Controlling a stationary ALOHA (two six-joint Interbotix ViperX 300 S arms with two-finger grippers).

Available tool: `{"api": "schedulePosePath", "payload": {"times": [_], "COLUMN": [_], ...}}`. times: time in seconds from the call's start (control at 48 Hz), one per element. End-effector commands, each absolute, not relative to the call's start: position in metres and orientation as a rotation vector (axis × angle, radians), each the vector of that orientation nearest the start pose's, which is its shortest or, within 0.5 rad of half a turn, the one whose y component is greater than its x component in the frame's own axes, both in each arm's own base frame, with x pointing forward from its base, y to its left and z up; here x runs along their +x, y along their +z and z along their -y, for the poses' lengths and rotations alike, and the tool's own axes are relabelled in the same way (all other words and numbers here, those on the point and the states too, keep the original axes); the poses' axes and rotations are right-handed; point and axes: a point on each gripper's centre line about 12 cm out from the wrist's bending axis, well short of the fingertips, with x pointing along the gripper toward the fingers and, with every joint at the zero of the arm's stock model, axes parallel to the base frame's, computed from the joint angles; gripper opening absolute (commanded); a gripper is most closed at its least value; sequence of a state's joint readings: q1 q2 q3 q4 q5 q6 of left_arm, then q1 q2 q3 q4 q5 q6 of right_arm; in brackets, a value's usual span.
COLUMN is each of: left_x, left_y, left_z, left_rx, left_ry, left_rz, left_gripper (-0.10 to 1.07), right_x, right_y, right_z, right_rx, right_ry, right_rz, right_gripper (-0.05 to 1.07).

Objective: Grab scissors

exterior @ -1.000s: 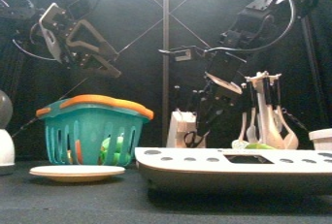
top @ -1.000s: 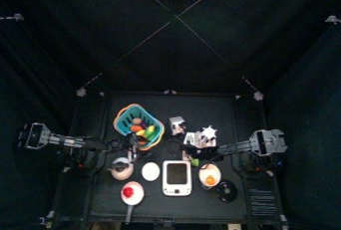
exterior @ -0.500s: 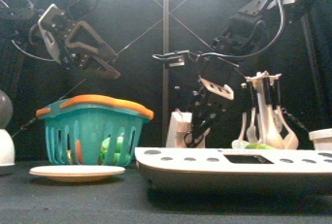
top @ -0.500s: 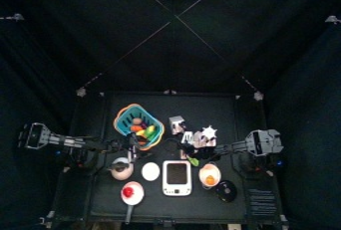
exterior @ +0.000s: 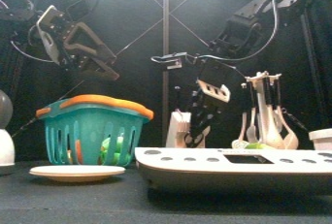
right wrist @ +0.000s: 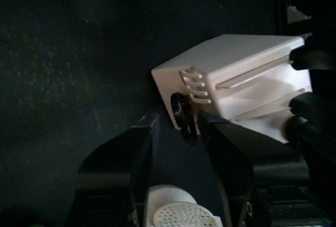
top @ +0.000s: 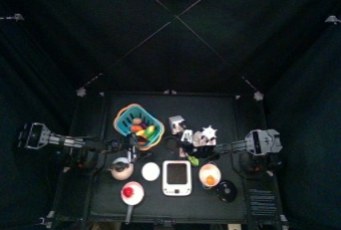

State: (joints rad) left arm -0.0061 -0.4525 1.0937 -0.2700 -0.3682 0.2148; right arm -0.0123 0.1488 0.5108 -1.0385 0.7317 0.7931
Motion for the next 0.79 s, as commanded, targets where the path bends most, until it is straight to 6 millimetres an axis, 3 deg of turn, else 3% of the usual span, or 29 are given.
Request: {"api": "schedulePosePath", "payload": {"times": [0.0,0.25,0.479,0.771], "left_x": [0.278,0.278,0.278,0.278], "left_y": [0.216,0.216,0.216,0.215], "left_z": [-0.010,-0.010,-0.010,-0.009], "left_rx": [-0.022,-0.023,-0.023,-0.045], "left_ry": [0.098,0.096,0.096,0.100], "left_rz": [-0.261,-0.262,-0.265,-0.266], "left_gripper": [0.98,0.98,0.98,0.98], "right_x": [0.389,0.392,0.396,0.401], "right_y": [0.158,0.150,0.154,0.159], "right_z": [0.078,0.079,0.077,0.075], "right_rx": [-0.404,-0.410,-0.409,-0.401], "right_ry": [-0.526,-0.523,-0.522,-0.518], "right_rz": [-1.050,-1.068,-1.057,-1.045], "right_gripper": [0.76,0.74,0.43,0.42]}}
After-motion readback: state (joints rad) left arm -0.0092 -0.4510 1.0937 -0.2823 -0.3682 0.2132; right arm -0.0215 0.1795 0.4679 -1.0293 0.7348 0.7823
